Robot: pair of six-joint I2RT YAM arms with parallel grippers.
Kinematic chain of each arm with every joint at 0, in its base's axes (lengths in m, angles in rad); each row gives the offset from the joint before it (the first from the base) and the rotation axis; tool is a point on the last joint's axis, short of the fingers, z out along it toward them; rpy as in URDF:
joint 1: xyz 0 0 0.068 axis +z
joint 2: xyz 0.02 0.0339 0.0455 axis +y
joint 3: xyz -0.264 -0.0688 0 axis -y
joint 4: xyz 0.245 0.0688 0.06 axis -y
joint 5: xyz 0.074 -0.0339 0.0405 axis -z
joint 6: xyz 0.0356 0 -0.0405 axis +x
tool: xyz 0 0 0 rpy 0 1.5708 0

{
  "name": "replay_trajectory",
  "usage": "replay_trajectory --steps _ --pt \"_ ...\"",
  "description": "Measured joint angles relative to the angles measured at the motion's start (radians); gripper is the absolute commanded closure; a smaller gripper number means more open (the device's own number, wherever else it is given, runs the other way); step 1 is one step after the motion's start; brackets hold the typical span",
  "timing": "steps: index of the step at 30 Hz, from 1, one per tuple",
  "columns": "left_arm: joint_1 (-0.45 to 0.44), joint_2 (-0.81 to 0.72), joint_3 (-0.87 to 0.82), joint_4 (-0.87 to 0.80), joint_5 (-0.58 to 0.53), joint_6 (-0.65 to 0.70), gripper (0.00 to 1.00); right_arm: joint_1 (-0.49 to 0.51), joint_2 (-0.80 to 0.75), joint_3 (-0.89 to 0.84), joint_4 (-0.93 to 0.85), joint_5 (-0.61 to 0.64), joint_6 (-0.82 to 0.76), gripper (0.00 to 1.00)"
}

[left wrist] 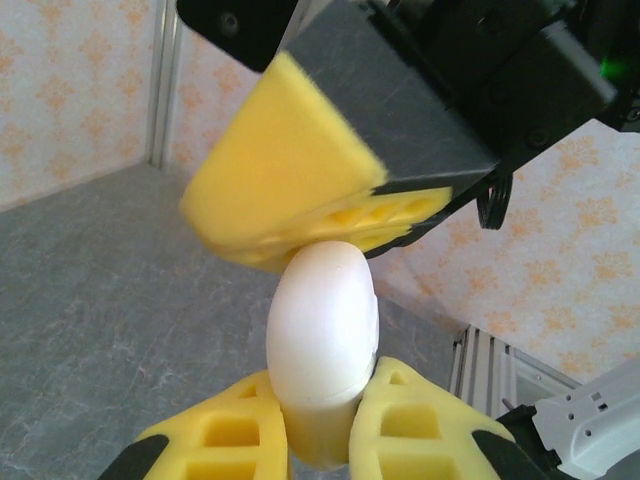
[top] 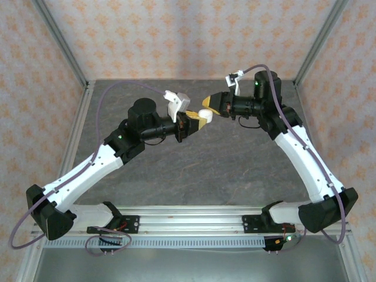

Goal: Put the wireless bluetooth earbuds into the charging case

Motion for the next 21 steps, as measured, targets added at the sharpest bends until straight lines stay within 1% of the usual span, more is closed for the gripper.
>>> replay_trajectory --steps 6,12,17,21 --pt "-0.005 0.0 0.0 -0.004 0.002 -0.007 1.0 -0.002 -0.004 -0.008 -0.007 -0.018 -0.032 0.91" --pt "-0.006 0.01 0.0 -0.035 0.016 -0.028 1.0 0.0 -0.009 -0.003 -0.129 0.029 -0.189 0.92" --pt "-0.011 0.037 0.0 -0.056 0.032 -0.061 1.0 0.031 -0.021 0.002 -0.231 0.164 -0.344 0.92" --pt "-0.012 0.052 0.0 -0.066 0.042 -0.085 1.0 0.069 -0.037 0.001 -0.268 0.294 -0.423 0.93"
